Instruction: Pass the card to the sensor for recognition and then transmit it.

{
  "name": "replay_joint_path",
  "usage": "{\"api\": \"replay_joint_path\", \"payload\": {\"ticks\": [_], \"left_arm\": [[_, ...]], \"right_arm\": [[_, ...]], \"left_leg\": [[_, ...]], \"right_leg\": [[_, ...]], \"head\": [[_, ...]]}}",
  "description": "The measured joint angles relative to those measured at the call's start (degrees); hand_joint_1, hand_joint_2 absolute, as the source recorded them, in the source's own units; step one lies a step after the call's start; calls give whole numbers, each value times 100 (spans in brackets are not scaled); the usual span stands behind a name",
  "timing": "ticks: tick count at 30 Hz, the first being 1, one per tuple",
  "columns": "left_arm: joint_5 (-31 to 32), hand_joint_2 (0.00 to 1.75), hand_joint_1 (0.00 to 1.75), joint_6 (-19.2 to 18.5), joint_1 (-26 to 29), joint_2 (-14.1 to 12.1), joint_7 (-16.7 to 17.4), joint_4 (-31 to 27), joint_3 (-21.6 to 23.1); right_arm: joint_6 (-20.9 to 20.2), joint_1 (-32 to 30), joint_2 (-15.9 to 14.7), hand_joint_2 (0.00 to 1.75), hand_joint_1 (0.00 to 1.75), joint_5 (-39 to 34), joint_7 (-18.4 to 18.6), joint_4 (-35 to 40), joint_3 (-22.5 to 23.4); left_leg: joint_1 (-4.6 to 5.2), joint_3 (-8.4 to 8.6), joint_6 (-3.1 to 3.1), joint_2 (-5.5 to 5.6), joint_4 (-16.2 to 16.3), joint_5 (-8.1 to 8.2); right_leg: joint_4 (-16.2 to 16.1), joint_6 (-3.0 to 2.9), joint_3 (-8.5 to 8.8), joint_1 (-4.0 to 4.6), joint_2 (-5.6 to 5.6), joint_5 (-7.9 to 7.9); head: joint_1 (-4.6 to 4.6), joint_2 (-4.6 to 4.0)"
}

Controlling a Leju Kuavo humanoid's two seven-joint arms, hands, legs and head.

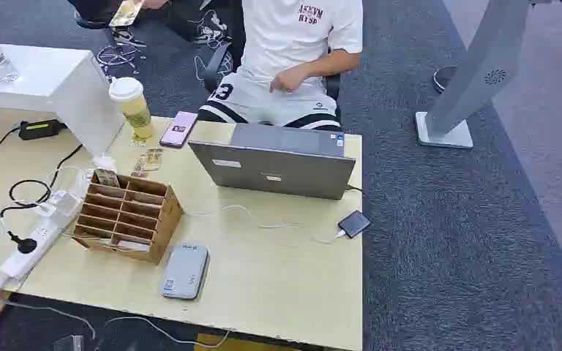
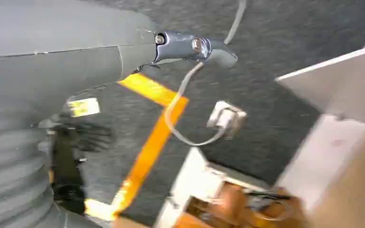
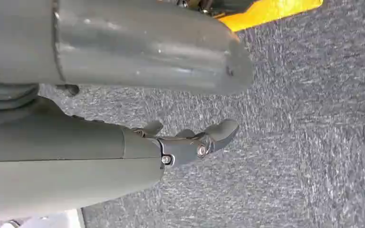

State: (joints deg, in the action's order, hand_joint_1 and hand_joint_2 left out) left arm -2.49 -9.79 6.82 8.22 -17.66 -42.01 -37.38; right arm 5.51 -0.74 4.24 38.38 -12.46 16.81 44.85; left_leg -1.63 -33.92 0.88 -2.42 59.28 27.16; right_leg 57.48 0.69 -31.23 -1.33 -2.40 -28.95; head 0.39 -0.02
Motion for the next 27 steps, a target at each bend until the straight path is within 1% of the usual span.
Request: {"api": "replay_joint_path", "payload": {"ticks": [1,2,9,10,11,12,14,15,17,19,20,24,27], "left_arm": [[-13,175,0,-2,15,0,-4,-38,0],[-44,175,0,-9,85,15,-35,-215,0],[-59,175,0,-13,99,30,-46,-278,0],[-134,175,0,-39,175,107,-129,-595,0],[-164,175,0,-41,196,116,-162,-687,0],[-266,175,0,-57,293,164,-273,-1070,2],[-501,175,0,-101,554,315,-551,-2014,53],[-663,175,0,-160,741,413,-746,-2667,151],[-750,175,0,-184,819,466,-853,-3010,206],[-791,175,0,-201,837,483,-894,-3124,212],[-820,175,0,-214,895,498,-925,-3275,227],[-863,175,0,-365,1023,592,-1126,-4044,374],[-713,175,0,-385,1029,575,-1276,-4565,546]], "right_arm": [[2,7,2,0,0,28,-7,-2,4],[9,23,7,0,0,79,-15,-13,50],[13,27,9,0,0,98,-18,-15,71],[53,38,18,0,0,213,-18,-31,195],[68,45,22,0,0,247,-18,-37,232],[114,75,33,0,0,400,-20,-61,354],[210,127,57,0,0,739,-22,-109,673],[267,168,81,0,0,971,-24,-140,883],[308,182,85,0,0,1098,-26,-157,1003],[317,184,85,0,0,1161,-26,-162,1025],[317,198,85,0,0,1200,-29,-164,1067],[378,246,109,0,0,1456,-35,-210,1292],[411,289,118,0,0,1666,-39,-240,1418]], "left_leg": [[-1,1,0,0,0,0],[-2,2,0,-5,0,0],[-2,3,0,-7,0,0],[-1,1,0,-2,0,0],[-1,1,0,0,0,0],[-1,2,0,-1,0,0],[-1,2,0,-1,0,0],[-1,2,0,-1,0,0],[-1,3,-1,0,0,0],[-1,3,-1,2,0,-1],[-4,6,0,-3,0,-1],[-2,6,-3,3,0,-3],[-2,8,-3,2,0,-3]], "right_leg": [[0,0,0,1,1,0],[0,0,-3,2,7,0],[0,0,-4,1,9,0],[0,0,-1,1,2,0],[0,0,0,1,-1,0],[0,0,0,0,2,0],[0,0,1,1,1,0],[0,0,2,1,1,0],[0,0,2,0,1,0],[0,0,3,1,-2,0],[0,0,2,3,6,0],[0,0,2,1,-3,0],[0,0,-1,1,-2,0]], "head": [[-4,0],[0,0],[0,0],[-2,0],[0,0],[-4,0],[-2,0],[0,0],[-4,0],[-7,0],[-2,0],[-2,0],[-2,0]]}}
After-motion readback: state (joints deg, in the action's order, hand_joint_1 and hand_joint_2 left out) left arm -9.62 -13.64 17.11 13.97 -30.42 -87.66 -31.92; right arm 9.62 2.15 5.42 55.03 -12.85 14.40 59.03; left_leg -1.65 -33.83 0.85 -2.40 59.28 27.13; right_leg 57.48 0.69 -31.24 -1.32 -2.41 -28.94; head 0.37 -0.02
